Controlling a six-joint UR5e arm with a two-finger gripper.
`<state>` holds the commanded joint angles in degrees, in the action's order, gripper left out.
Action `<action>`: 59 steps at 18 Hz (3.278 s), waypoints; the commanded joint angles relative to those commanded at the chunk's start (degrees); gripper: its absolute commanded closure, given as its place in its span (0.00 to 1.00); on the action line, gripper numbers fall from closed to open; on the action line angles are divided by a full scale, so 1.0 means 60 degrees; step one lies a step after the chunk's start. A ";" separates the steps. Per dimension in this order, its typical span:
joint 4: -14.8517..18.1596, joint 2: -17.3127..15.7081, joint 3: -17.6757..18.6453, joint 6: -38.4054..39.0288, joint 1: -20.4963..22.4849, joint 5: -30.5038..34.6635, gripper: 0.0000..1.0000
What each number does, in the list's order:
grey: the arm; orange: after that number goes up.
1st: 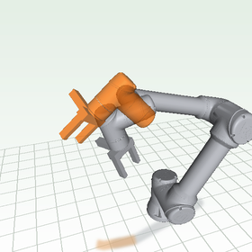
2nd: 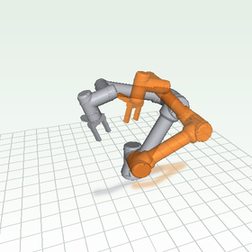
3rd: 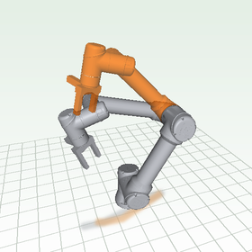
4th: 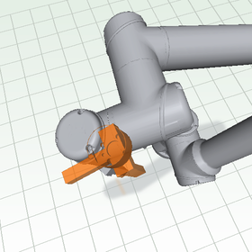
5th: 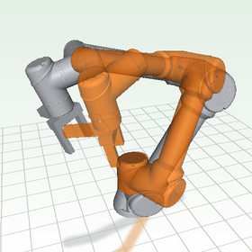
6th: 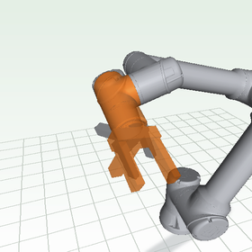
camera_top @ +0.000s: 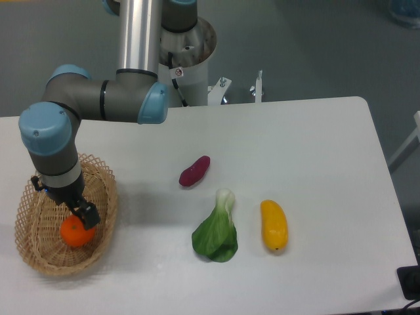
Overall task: Pick up the orange from the basket
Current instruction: 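Lower the gripper around the orange inside the wicker basket, then close the gripper on the orange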
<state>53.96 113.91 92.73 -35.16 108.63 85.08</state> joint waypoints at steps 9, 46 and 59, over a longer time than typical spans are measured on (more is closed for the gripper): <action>0.0000 -0.0029 -0.0015 0.0059 0.0117 0.0015 0.00; -0.0073 0.1348 -0.0484 0.1011 -0.0308 0.0337 0.00; -0.0351 0.1406 -0.0484 0.0952 -0.0322 0.0483 0.27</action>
<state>51.86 122.34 89.82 -29.44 106.70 87.97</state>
